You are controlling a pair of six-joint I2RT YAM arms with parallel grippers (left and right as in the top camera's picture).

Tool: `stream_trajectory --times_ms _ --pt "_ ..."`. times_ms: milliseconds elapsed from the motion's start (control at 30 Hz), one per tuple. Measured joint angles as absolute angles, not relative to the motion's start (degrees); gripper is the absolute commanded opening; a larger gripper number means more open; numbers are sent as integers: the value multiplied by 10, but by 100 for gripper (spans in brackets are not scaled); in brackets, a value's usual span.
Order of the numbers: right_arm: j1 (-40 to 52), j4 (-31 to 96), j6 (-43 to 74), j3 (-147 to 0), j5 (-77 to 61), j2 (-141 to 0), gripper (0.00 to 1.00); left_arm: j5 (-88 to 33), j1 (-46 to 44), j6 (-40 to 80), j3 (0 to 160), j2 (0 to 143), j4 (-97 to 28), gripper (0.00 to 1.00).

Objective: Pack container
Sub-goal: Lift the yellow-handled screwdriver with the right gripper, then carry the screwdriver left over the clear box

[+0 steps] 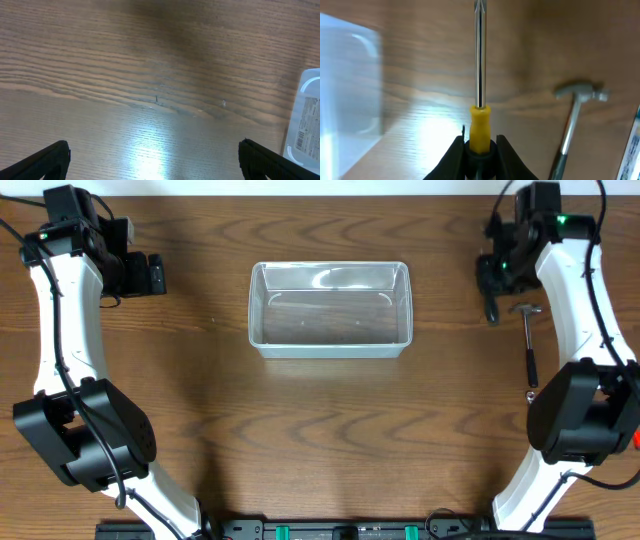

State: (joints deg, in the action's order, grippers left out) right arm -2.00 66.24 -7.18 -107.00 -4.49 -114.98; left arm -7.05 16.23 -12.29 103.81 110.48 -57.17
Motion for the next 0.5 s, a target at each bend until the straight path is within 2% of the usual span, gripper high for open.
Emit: stream_trajectory --times_ms 233,500 --pt "74 669 -133 -1134 -64 -1150 1 -70 162 -123 1038 1105 -572 98" --pt "185 643 -190 -1140 -72 -1150 1 -70 162 -123 1038 1105 -571 98"
